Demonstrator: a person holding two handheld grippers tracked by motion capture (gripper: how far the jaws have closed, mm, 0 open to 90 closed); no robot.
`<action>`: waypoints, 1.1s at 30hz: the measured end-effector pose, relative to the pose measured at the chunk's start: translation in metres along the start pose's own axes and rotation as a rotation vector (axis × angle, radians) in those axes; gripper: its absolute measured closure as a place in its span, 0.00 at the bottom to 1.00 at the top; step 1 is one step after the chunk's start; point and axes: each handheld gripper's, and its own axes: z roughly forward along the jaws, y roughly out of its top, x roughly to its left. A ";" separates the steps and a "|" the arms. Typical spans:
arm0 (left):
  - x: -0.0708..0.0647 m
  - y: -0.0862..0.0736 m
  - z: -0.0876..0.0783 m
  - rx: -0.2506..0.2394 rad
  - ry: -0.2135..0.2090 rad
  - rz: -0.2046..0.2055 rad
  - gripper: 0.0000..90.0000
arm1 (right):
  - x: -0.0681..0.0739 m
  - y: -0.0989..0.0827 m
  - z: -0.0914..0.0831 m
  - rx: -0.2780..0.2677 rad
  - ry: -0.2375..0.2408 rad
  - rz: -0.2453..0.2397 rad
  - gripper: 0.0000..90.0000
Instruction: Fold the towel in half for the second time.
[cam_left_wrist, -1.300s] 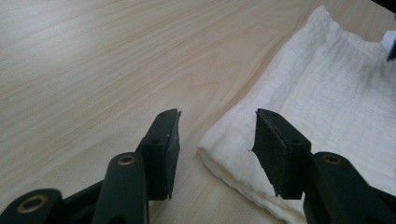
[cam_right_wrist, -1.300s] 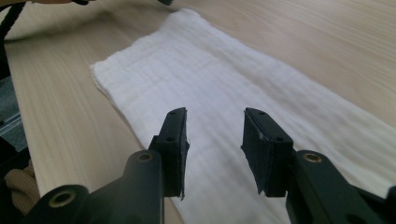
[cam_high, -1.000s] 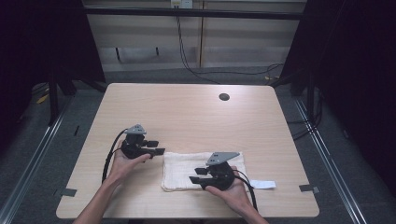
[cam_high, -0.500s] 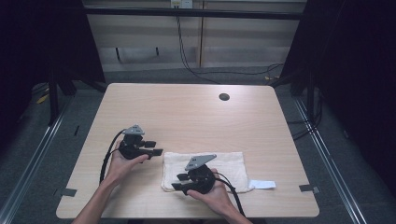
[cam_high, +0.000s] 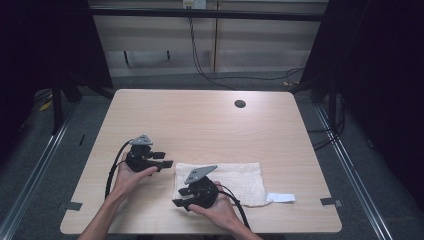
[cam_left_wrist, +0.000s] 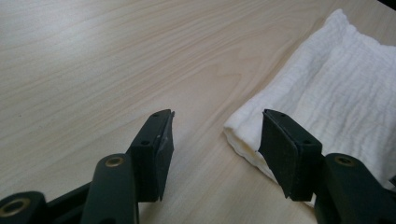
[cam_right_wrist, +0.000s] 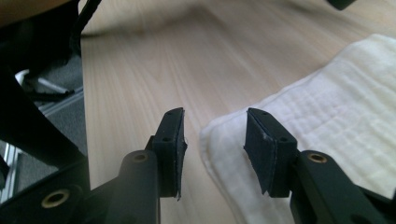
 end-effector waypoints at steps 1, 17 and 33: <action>0.000 0.000 -0.001 -0.002 0.003 0.000 0.49 | -0.002 0.001 0.001 -0.008 0.002 0.009 0.63; 0.002 -0.001 -0.001 -0.003 0.022 -0.028 0.47 | 0.001 -0.001 0.018 0.026 -0.037 -0.052 0.66; -0.012 0.006 0.022 0.044 -0.016 -0.002 0.45 | 0.008 -0.008 0.017 -0.002 -0.129 -0.151 0.86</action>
